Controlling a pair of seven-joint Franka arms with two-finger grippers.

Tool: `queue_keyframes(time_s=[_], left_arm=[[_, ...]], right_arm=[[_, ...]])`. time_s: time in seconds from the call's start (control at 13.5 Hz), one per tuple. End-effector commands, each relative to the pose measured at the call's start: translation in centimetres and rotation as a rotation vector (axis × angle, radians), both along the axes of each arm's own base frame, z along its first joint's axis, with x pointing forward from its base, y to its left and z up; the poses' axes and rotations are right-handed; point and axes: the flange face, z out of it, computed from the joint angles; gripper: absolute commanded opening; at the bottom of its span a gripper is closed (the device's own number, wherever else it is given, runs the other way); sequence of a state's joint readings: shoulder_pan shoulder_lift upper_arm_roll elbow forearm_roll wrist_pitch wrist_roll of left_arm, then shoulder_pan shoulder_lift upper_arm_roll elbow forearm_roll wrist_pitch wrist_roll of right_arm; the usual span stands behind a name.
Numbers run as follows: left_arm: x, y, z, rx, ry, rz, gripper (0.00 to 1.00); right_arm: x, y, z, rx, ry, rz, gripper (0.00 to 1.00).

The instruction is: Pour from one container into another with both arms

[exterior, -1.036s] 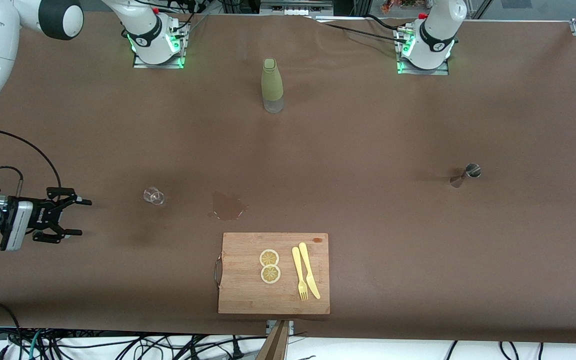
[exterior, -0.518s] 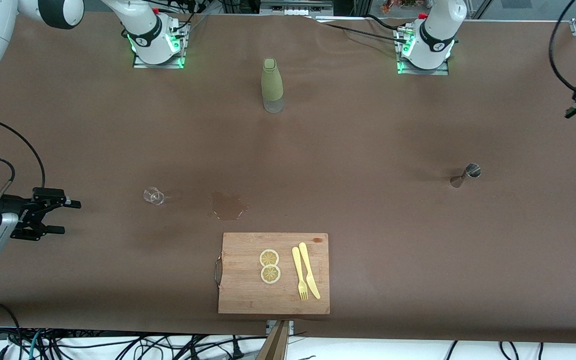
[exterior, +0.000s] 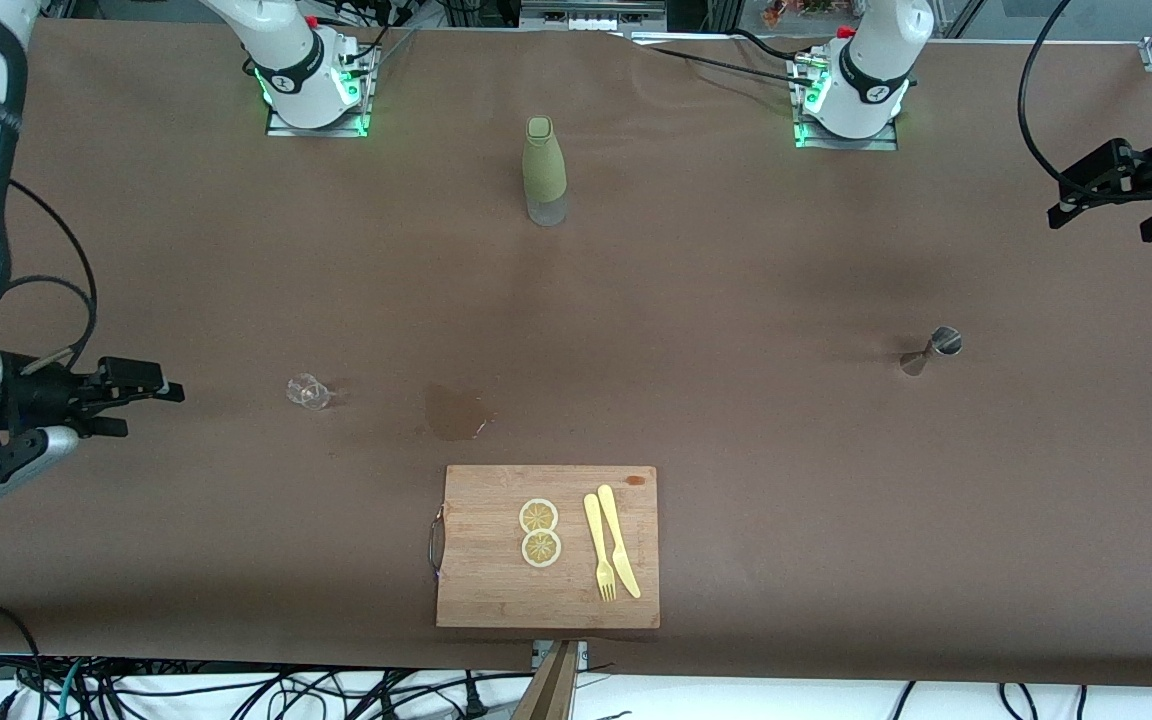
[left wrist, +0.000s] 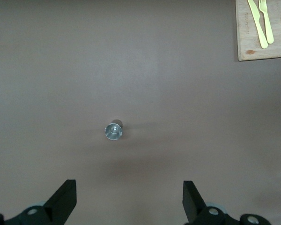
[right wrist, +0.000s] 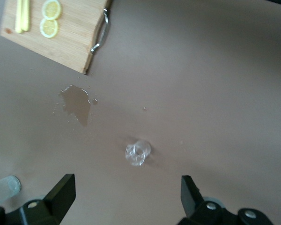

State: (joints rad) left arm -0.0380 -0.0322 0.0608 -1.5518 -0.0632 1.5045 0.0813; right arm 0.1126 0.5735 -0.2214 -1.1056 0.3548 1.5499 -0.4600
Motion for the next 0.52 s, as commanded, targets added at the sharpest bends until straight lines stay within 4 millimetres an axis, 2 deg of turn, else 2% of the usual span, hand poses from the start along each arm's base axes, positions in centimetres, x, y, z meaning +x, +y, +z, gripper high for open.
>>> queue_keyframes(time_s=[0.0,0.15,0.44], left_arm=[[-1.0,-0.1,-0.1,-0.024,0.018,0.041,1.00],[-0.9,-0.1,-0.1,-0.025,0.018,0.036,1.00],[-0.9,0.2,-0.2,-0.025,0.019,0.043,1.00]], right_arm=[[-2.7,1.4,2.7,-0.083,0.066,-0.115,1.00],[-4.5,2.2,4.5,-0.138,0.111,-0.175,1.00],[-8.3,0.7,8.3,-0.210,0.218,-0.260,1.00]])
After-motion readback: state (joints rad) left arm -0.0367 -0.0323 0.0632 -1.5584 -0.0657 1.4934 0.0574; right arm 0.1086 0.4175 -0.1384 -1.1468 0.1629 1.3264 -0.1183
